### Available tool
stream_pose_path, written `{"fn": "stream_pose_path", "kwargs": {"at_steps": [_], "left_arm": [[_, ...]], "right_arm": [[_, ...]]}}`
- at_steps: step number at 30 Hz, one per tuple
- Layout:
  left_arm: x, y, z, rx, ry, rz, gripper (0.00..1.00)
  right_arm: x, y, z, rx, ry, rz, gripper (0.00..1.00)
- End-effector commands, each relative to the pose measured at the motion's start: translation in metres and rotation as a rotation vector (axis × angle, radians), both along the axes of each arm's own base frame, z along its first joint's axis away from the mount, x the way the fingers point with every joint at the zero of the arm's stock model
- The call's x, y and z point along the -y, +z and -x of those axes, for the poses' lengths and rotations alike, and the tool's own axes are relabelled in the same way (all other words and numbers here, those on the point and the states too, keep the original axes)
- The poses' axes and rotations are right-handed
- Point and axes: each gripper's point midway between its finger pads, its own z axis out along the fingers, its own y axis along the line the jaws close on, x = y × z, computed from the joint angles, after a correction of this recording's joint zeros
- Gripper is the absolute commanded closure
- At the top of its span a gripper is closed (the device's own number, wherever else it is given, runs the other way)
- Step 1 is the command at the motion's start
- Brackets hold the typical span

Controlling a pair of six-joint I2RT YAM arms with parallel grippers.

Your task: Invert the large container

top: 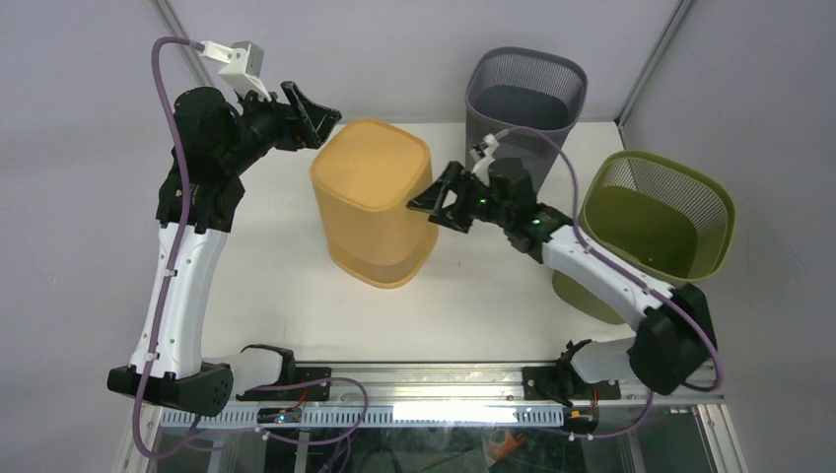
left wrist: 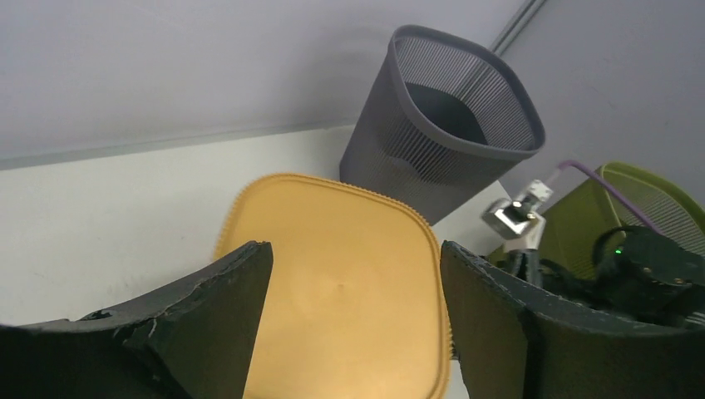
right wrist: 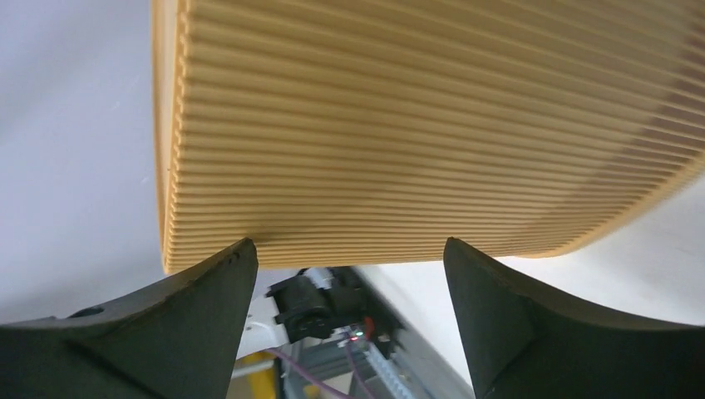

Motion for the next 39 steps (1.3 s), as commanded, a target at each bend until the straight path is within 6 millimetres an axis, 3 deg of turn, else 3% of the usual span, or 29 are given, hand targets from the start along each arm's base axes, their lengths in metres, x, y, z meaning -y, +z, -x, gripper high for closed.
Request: {"fn": "stream_pose_path", "kwargs": {"at_steps": [1,6,7,9,13,15,17,20,23,25,30,39], "left_arm": [[0.004,0.008,0.012,0.041,-0.045,0.004,0.23],[-0.01,0.008,0.02,0.029,0.018,-0.044,0.21],[-0.008,0.003,0.022,0.008,0.003,-0.047,0.21],[0.0,-0.013,0.029,-0.047,-0.051,-0.044,0.22],[0.009,-0.059,0.039,-0.164,-0.107,-0.028,0.23],[0.012,-0.087,0.04,-0.234,-0.123,-0.023,0.24],[0.016,-0.122,0.036,-0.315,-0.13,-0.021,0.24],[0.018,-0.166,0.019,-0.413,-0.09,-0.02,0.25],[0.014,-0.2,-0.007,-0.518,0.006,0.007,0.23],[0.004,-0.208,-0.025,-0.512,0.09,0.013,0.22],[-0.048,-0.208,-0.068,-0.486,0.293,0.012,0.2],[-0.111,-0.207,-0.138,-0.454,0.458,0.101,0.16]], "right_arm": [[-0.072,0.074,-0.022,0.1,0.086,-0.342,0.14],[-0.118,0.071,-0.086,0.074,0.069,-0.356,0.14],[-0.124,0.081,-0.088,0.074,0.106,-0.355,0.16],[-0.119,0.073,-0.089,0.082,0.11,-0.268,0.16],[-0.074,0.054,-0.082,0.169,0.019,-0.035,0.14],[-0.043,0.044,-0.074,0.194,-0.042,0.072,0.14],[-0.011,0.047,-0.062,0.233,-0.106,0.153,0.13],[0.027,0.048,-0.05,0.271,-0.187,0.245,0.12],[0.05,0.053,-0.042,0.29,-0.249,0.276,0.12],[0.057,0.055,-0.039,0.297,-0.271,0.279,0.11],[0.079,0.071,-0.041,0.339,-0.33,0.365,0.11],[0.163,0.137,-0.082,0.521,-0.512,0.803,0.09]]}}
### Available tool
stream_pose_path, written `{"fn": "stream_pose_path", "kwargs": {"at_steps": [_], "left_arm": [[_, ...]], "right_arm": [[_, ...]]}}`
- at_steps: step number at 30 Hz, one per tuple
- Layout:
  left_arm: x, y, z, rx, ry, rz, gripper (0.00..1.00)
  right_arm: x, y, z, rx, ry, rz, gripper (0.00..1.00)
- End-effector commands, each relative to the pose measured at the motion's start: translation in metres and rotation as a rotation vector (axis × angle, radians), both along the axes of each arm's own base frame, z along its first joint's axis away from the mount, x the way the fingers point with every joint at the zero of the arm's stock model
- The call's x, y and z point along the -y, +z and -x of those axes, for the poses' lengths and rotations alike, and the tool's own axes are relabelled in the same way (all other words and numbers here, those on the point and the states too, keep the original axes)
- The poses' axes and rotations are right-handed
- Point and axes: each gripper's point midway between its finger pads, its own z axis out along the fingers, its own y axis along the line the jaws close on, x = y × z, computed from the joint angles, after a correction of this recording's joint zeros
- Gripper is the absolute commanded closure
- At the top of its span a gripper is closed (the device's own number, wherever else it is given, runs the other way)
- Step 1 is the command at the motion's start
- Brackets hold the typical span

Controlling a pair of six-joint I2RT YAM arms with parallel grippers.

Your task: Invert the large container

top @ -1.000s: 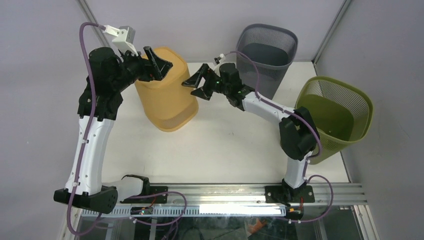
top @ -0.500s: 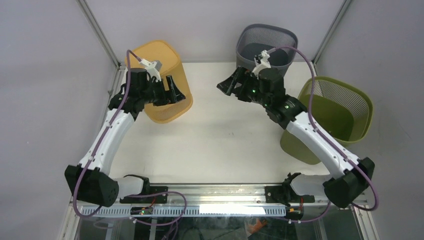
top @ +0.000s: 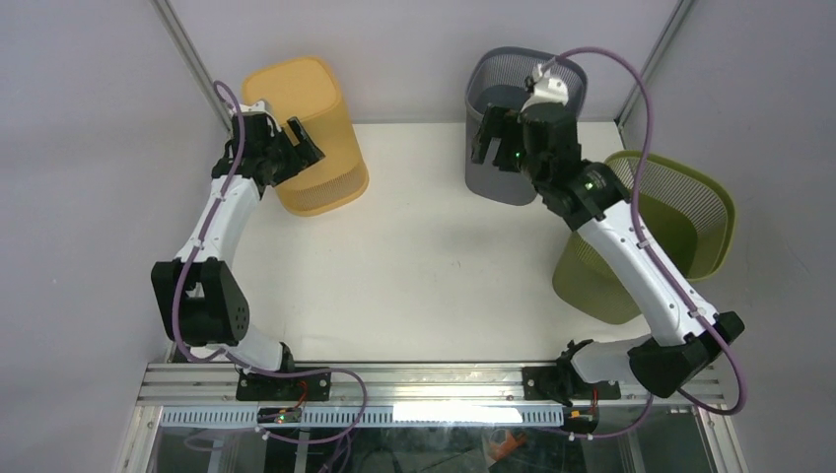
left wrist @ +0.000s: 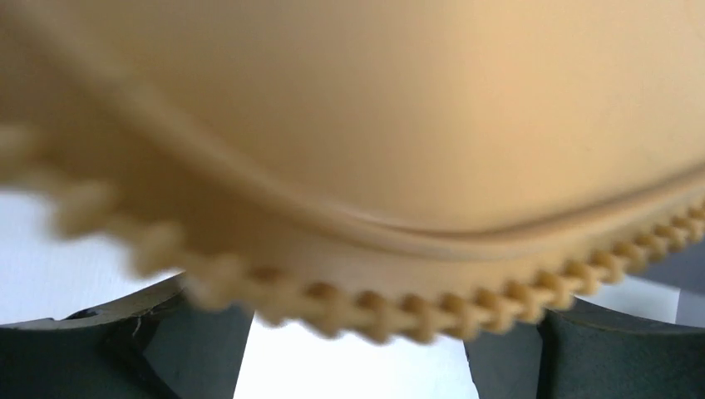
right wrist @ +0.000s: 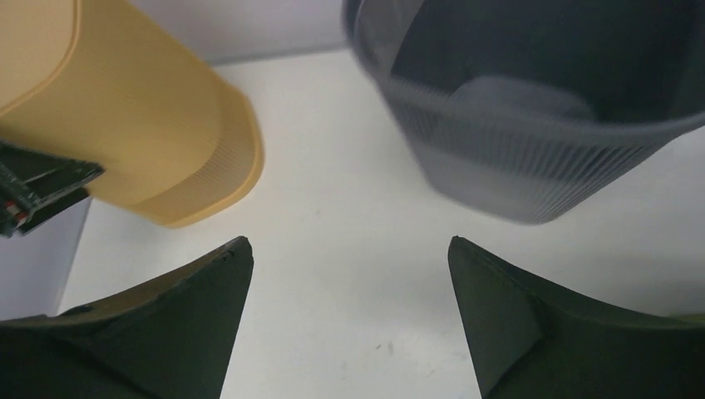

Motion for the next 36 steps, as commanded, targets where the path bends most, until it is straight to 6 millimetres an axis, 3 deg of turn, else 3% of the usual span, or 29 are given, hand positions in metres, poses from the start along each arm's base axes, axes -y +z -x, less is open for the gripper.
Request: {"fn": "stream_pose_path", "kwargs": {"at_steps": [1,5,9,15,21,27,29,31,36], "left_arm": [[-0.032,0.043,-0.046,0.158,0.093,0.031,0.16],[-0.064,0.06,-0.055,0.186,0.184,0.002,0.16],[-0.091,0.078,-0.047,0.204,0.267,-0.041,0.16],[-0.091,0.11,-0.019,0.258,0.268,-0.072,0.16],[-0.053,0.158,0.025,0.38,0.115,-0.049,0.16],[0.03,0.17,0.051,0.419,-0.135,0.004,0.16],[0.048,0.168,0.055,0.409,-0.19,0.035,0.16],[0.059,0.164,0.057,0.395,-0.225,0.056,0.16],[0.072,0.155,0.054,0.369,-0.256,0.066,0.16]], "right_arm": [[0.062,0.053,-0.028,0.116,-0.158,0.238,0.09],[0.081,0.065,-0.052,0.119,-0.156,0.324,0.09],[0.075,0.057,-0.078,0.097,-0.064,0.401,0.09],[0.068,0.036,-0.11,0.044,0.058,0.466,0.06],[0.055,0.001,-0.122,-0.019,0.258,0.472,0.06],[0.054,-0.036,-0.126,-0.101,0.362,0.533,0.11],[0.051,-0.038,-0.12,-0.111,0.39,0.533,0.19],[0.053,-0.034,-0.112,-0.111,0.396,0.533,0.34],[0.048,-0.016,-0.096,-0.074,0.408,0.505,0.71]]}}
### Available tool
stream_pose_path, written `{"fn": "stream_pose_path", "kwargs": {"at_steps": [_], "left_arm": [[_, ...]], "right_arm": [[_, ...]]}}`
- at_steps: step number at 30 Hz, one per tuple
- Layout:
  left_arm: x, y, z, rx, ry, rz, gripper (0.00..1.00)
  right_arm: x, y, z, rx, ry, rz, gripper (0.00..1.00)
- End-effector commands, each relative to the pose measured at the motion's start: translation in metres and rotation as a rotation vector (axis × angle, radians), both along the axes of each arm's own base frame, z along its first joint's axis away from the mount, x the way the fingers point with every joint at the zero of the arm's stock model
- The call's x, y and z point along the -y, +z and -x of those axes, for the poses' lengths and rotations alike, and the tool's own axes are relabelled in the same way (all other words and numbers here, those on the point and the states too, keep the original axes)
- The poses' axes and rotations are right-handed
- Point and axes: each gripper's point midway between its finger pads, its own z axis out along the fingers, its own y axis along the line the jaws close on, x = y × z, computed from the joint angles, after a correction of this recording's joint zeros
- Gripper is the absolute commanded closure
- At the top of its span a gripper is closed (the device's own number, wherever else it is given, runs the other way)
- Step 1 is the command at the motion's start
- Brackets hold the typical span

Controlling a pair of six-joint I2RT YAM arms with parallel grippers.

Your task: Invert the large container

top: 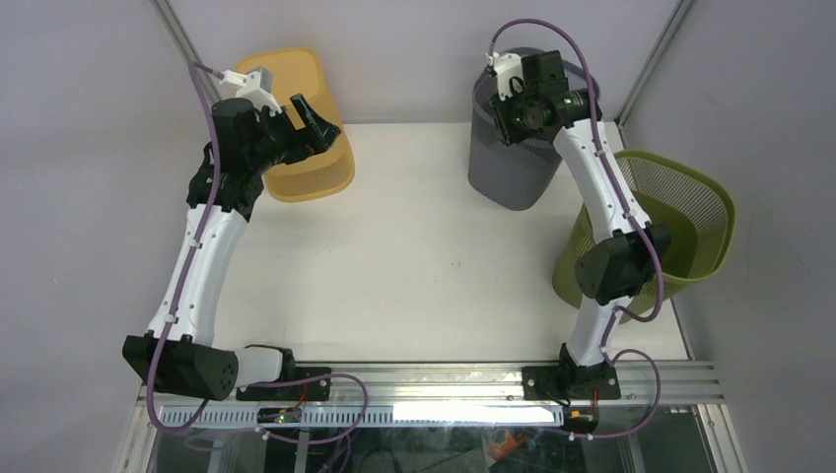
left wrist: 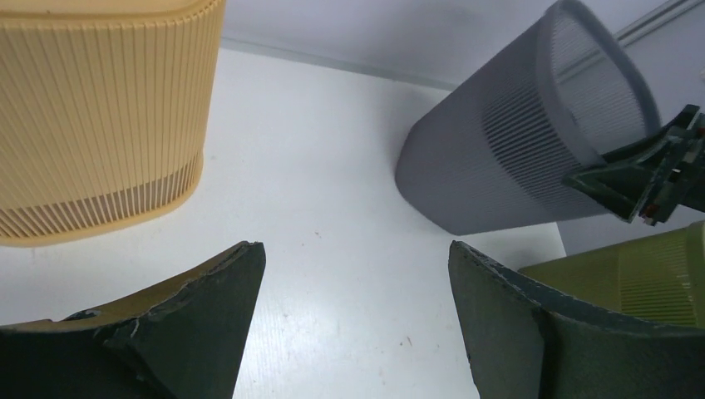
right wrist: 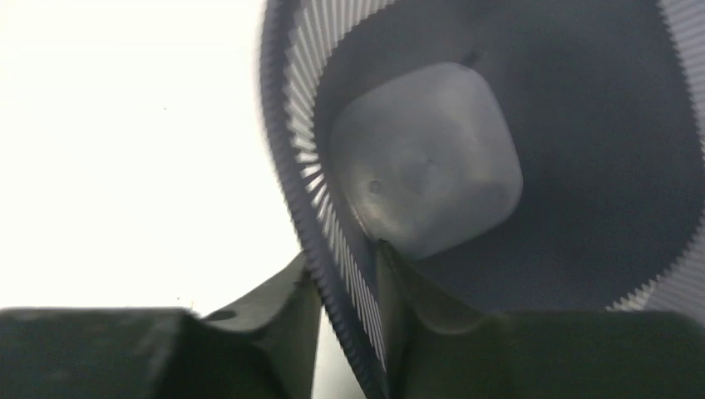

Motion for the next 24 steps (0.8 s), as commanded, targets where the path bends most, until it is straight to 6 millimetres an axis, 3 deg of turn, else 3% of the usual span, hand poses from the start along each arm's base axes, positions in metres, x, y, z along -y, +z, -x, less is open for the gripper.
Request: {"fn": "stream_pose_path", "kwargs": {"at_steps": [1,3,4,8,11,15,21,24], "left_arm": [[0.015,0.001,-0.001,0.005,-0.057,0.01,0.16],[0.018,0.001,-0.002,0.004,-0.064,0.01,0.16],[0.019,0.001,-0.003,0.003,-0.067,0.011,0.16],[0.02,0.001,-0.004,0.002,-0.066,0.009,0.15],[0.014,0.003,-0.003,0.01,-0.046,-0.01,0.14],[-0.008,0.015,0.0,-0.007,0.038,-0.049,0.13],[-0.065,0.071,0.012,0.088,0.166,-0.003,0.12],[-0.081,0.101,0.021,0.156,0.23,-0.014,0.11]], "right_arm": [[-0.009,0.049,0.024,0.096,0.04,-0.061,0.79],[-0.019,0.055,0.029,0.104,0.055,-0.084,0.94],[-0.026,0.057,0.033,0.106,0.068,-0.096,0.97],[-0.071,0.068,0.05,0.095,0.136,-0.186,1.0],[-0.108,0.089,0.067,0.064,0.194,-0.333,1.0],[-0.148,0.122,0.089,0.01,0.282,-0.569,1.0],[-0.205,0.156,0.134,-0.15,0.475,-0.95,1.0],[-0.216,0.164,0.147,-0.234,0.534,-1.104,1.0]]}}
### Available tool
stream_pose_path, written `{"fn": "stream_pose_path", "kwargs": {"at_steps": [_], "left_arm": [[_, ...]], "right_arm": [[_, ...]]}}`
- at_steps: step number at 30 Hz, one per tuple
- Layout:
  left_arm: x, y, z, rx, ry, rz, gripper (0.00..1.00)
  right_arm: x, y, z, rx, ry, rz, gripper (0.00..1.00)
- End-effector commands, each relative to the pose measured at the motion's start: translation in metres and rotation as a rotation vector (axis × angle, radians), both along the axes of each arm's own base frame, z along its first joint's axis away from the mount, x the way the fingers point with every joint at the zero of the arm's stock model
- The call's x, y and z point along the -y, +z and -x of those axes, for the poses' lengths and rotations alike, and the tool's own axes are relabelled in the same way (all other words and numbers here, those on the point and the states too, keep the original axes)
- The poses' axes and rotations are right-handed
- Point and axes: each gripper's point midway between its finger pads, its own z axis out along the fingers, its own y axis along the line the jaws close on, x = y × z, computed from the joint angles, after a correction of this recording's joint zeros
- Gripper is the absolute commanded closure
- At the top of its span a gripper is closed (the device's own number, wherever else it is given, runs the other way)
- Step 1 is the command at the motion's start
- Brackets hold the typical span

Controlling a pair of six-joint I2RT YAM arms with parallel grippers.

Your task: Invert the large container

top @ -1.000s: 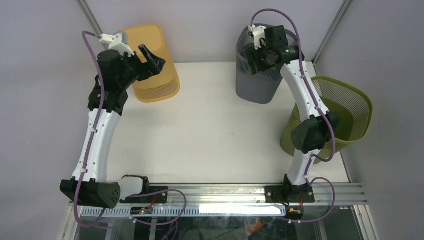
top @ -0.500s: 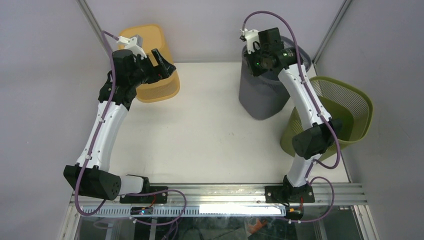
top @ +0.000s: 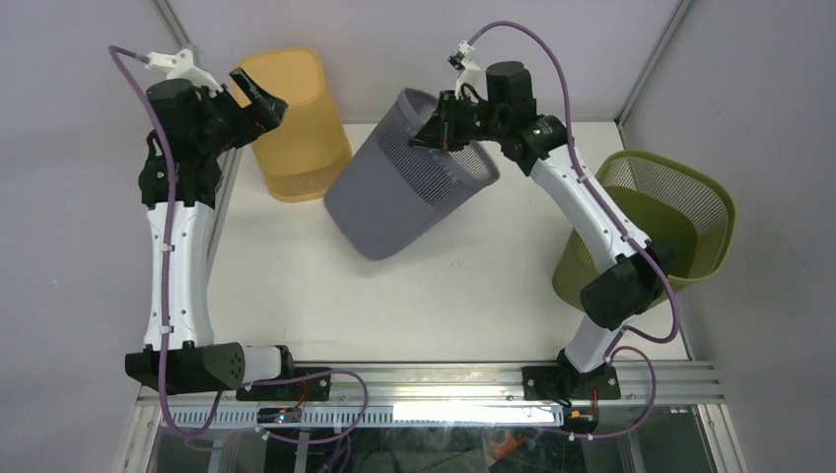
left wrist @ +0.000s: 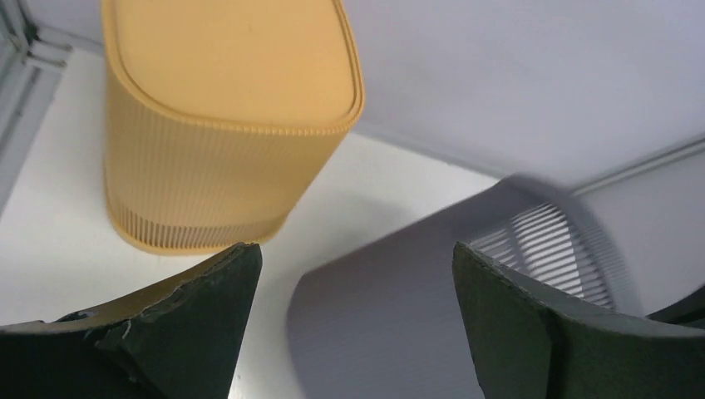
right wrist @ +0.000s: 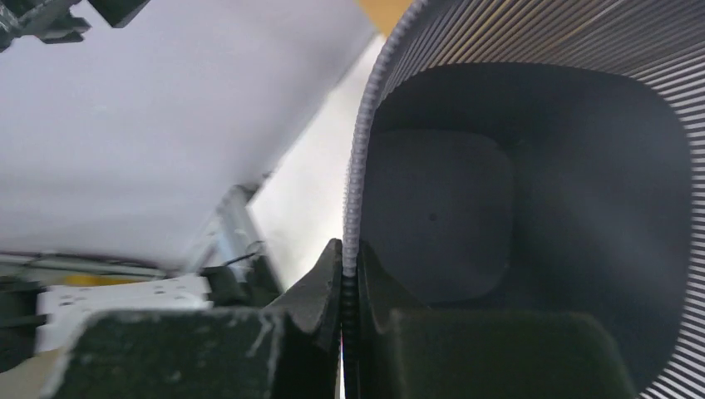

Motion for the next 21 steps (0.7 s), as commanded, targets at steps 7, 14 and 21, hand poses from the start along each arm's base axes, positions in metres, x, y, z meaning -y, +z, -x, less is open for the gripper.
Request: {"fn": "stream_pose_path", "kwargs": {"at_steps": [7,14,21], "left_arm": [[-0.01,0.084,0.027,0.19,0.039,0.005,0.11],[0.006,0.052,0.02,0.128,-0.056,0.029,0.12],[0.01,0.021,0.017,0.06,-0.092,0.025,0.12]], "right_arm": [[-0.042,0.04,0.043,-0.224,0.198,-0.413,1.0],[-0.042,-0.041,0.031,-0.413,0.115,-0.366,1.0],[-0.015,-0.101,0.015,-0.412,-0.07,-0.188,0.73]]}}
